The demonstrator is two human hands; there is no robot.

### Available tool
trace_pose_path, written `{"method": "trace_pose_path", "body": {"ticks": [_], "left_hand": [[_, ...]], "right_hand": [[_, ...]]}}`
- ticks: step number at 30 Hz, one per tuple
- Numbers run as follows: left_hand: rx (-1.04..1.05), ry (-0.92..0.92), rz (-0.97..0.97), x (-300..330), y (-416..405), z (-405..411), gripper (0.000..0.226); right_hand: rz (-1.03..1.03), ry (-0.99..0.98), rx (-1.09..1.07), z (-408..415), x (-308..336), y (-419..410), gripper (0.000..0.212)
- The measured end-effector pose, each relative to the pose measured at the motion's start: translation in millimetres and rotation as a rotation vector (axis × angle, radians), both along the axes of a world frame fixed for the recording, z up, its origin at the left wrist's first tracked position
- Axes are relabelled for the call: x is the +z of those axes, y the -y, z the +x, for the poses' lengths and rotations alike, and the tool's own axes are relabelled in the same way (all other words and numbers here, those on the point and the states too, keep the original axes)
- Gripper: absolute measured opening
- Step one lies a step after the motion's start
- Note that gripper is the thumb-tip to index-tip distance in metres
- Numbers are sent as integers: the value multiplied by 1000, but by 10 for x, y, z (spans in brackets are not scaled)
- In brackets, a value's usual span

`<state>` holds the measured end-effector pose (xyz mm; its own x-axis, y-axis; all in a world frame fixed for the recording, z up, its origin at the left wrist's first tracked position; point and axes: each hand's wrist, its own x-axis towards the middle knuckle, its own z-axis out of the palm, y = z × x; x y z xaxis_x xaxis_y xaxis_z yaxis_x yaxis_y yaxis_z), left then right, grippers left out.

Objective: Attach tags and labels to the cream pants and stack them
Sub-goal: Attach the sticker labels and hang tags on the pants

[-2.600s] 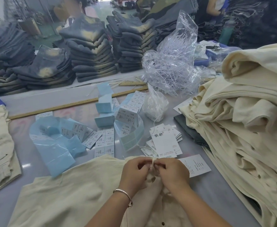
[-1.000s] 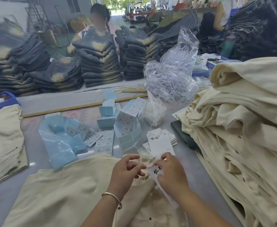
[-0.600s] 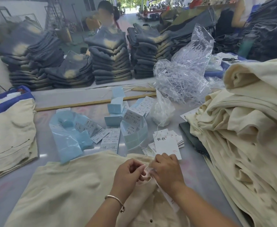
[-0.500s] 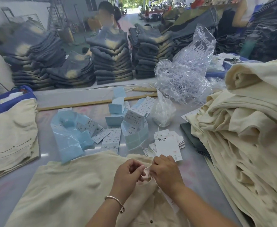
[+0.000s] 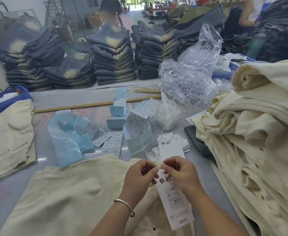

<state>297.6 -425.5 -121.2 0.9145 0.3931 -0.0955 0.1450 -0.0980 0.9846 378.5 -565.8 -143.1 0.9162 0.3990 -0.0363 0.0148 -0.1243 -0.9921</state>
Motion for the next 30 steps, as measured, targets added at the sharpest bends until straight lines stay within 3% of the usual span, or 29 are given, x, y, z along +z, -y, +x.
{"method": "trace_pose_path", "body": {"ticks": [12, 20, 27, 30], "left_hand": [[-23, -15, 81, -11, 20, 104, 14], [-58, -26, 82, -53, -7, 121, 7], [-55, -23, 112, -75, 28, 178, 9], [-63, -27, 125, -68, 34, 192, 9]], "right_hand": [[92, -90, -30, -52, 34, 33, 13], [163, -170, -26, -50, 30, 2, 9], [428, -683, -89, 15, 78, -14, 9], [499, -806, -73, 48, 93, -9, 11]]}}
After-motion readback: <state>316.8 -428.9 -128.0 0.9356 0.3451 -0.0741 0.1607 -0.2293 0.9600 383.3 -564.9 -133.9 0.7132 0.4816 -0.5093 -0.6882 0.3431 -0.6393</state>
